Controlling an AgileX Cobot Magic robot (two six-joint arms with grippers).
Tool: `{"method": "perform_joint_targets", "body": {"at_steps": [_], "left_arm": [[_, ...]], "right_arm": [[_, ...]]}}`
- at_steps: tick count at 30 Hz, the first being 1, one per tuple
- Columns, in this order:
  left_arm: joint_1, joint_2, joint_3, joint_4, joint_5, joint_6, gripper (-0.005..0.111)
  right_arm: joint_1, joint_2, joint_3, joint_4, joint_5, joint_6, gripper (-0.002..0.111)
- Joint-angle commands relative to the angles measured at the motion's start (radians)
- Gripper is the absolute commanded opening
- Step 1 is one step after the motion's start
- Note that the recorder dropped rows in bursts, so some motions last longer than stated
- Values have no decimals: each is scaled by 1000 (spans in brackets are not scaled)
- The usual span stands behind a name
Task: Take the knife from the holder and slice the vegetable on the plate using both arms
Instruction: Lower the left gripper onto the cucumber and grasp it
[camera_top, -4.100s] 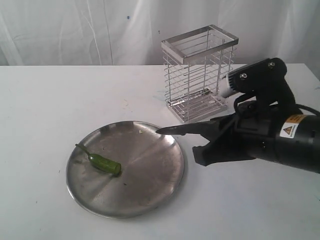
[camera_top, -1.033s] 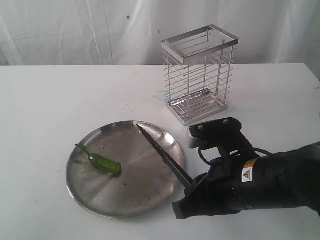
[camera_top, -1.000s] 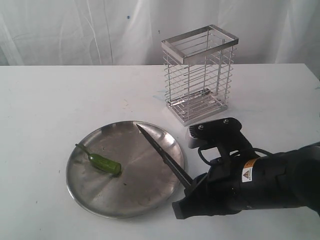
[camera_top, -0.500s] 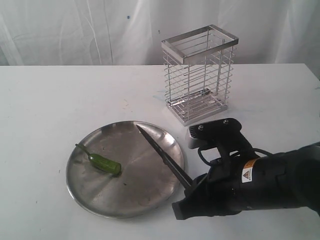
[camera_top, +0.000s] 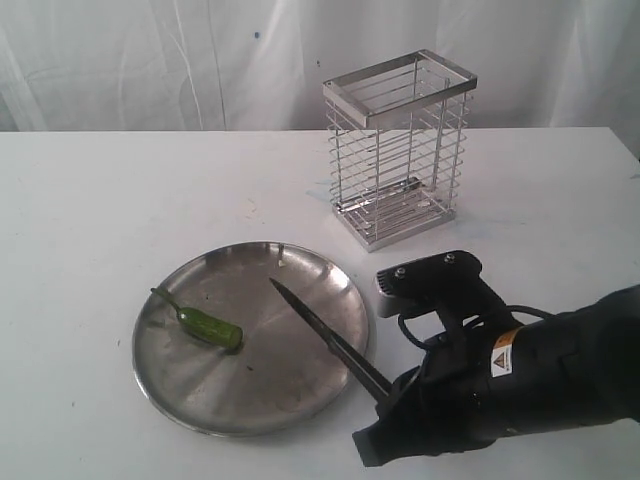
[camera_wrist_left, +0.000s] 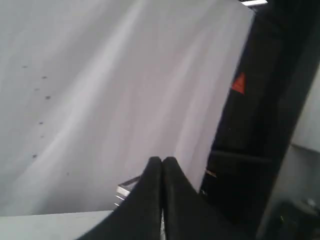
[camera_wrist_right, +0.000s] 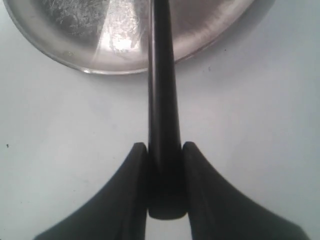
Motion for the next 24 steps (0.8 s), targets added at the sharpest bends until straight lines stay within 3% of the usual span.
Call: {"method": "perform_joint_targets", "body": {"at_steps": [1,6,9,11,17,20,24], "left_arm": [[-8,267,-167,286,-216,-186,9],[-6,542,-247,286,-240,-73,36],[-6,714,-247,286,-181,62,57],[-6,821,-247,286,-98,96,63],[-6,1053,-247,286,-3,81,64],[-6,1115,-247,286,-160,43,61],[-6,1137,-247,286,-544,29,46]], "right_arm": [[1,-45,-1,-2,-15,-22,1],[1,-84,-1,-2,-53,-19,1],[1,-86,-1,11,-65,-15,1],[1,-86,-1,11,-70,-15,1],[1,-86,-1,13,-85,-15,1],[1,-86,-1,13,-95,-15,1],[1,-86,-1,13,-130,-15,1]]}}
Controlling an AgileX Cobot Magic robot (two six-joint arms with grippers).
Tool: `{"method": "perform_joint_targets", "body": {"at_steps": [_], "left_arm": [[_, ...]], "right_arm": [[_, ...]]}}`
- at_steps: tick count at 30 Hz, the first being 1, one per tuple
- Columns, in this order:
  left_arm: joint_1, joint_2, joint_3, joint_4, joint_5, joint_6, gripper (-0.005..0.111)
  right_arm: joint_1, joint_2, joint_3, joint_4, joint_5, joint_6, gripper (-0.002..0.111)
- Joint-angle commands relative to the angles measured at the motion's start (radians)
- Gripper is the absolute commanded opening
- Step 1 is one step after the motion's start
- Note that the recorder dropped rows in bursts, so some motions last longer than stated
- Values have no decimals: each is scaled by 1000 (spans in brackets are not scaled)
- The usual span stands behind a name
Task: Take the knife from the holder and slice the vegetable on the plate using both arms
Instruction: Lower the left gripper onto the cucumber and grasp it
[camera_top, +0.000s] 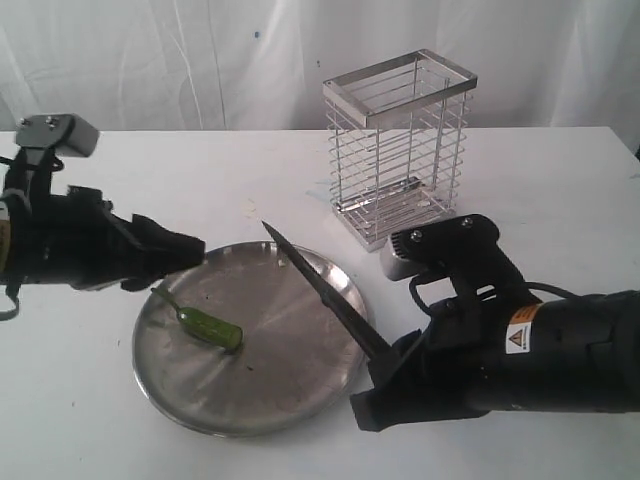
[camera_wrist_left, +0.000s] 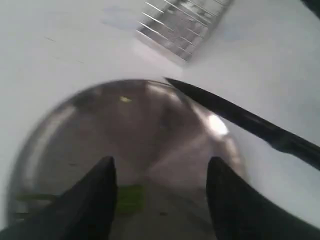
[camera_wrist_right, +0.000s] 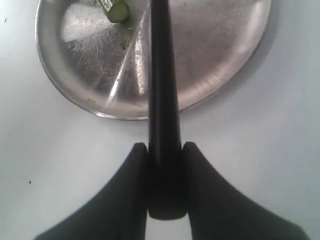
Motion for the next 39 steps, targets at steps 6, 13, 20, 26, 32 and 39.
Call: {"method": "perform_joint_targets", "body": {"at_steps": [6,13,20,26,32,39], "left_arm": [[-22,-43,-8,10,-532,19,42],[-26,-215,-243,-563,-532,296,43],[-26,-291,-493,-1525,241,1351,43],[-57,-150,-531,-1749,1394,2285,44],[-148,-6,-531,-1913,1543,2638,65],[-179,198,-531,-1883,1491,2778,67]], "right_arm": [[1,-10,-1,3,-53,-12,1],[1,-10,-1,3,-26,-12,1],[1,-10,-1,3,12,-12,1],[1,-10,-1,3,-7,-12,1],[1,-10,-1,1,20,-41,1],[1,-10,-1,5,73,-41,1]]}}
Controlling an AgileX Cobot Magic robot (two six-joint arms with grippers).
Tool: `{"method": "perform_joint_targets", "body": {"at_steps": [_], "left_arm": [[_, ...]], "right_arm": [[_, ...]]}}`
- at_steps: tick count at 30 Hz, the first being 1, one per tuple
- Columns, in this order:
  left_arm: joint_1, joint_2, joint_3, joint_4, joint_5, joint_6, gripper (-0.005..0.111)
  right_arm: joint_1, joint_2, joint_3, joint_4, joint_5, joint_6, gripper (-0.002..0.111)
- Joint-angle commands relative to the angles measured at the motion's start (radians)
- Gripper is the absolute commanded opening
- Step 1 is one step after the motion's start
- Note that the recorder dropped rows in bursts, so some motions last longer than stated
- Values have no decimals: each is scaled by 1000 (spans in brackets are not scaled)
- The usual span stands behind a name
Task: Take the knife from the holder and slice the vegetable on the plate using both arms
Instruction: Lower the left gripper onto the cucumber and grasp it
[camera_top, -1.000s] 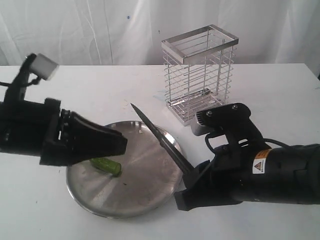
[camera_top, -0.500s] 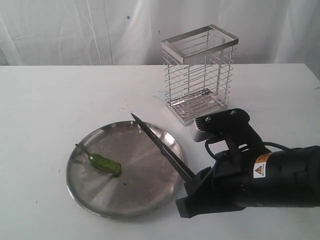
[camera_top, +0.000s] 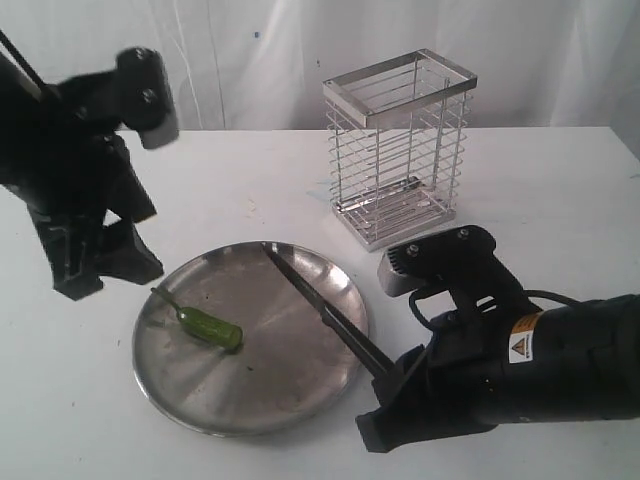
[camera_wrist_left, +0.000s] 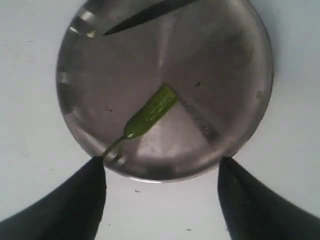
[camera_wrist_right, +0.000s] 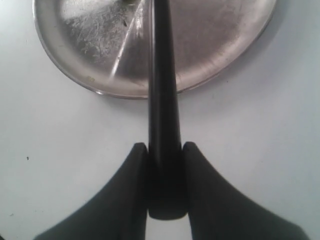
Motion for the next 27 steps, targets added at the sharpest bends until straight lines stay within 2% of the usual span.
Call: {"method": "perform_joint_targets", "body": {"at_steps": [1,8,15,27], "left_arm": [[-11,123,-3,1,-40,100,67],[-11,279,-3,-3,-171,295,67],[-11,387,-3,-3,-278,385,67],[-11,499,-3,1,-297,506,67]], "right_arm": [[1,-6,-1,5,10,-13,1],[1,-6,-1,7,19,-5,1],[1,-6,-1,7,-8,23,1],[1,-6,-1,9,-24,23,1]]}}
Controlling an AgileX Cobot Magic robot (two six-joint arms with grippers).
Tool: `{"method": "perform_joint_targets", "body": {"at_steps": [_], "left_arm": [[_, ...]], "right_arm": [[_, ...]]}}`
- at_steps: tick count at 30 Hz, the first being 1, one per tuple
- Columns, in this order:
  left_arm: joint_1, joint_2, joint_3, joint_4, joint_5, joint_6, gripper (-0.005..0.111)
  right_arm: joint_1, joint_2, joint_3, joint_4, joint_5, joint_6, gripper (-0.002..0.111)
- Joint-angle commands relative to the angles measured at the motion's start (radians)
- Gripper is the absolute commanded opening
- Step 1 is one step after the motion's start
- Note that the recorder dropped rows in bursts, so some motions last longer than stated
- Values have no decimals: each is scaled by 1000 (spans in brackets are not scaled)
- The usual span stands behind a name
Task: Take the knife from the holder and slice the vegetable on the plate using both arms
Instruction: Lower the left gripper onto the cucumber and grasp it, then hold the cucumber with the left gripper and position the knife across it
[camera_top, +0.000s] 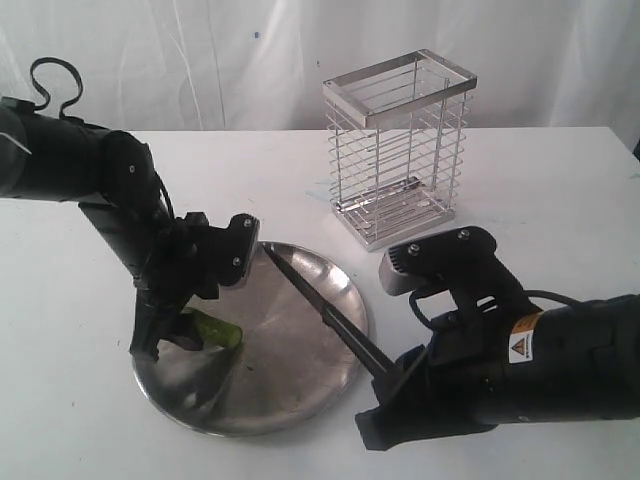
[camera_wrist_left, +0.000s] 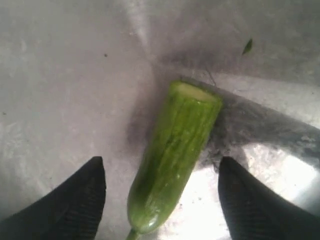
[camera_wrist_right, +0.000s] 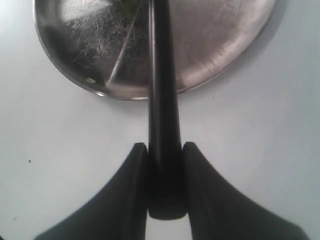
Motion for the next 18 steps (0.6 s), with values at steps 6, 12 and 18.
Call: {"method": "perform_joint_targets", "body": {"at_steps": [6,12,18], "left_arm": [[-5,50,-3,-10,-33,-12,52],[-5,50,-5,-10,8,-262,0],[-5,-7,-5,-38,24,-688,0]], "right_arm": [[1,-6,-1,5,-25,3,1],[1,-6,-1,5,-41,27,1],[1,-6,-1,5,-58,33,1]]}}
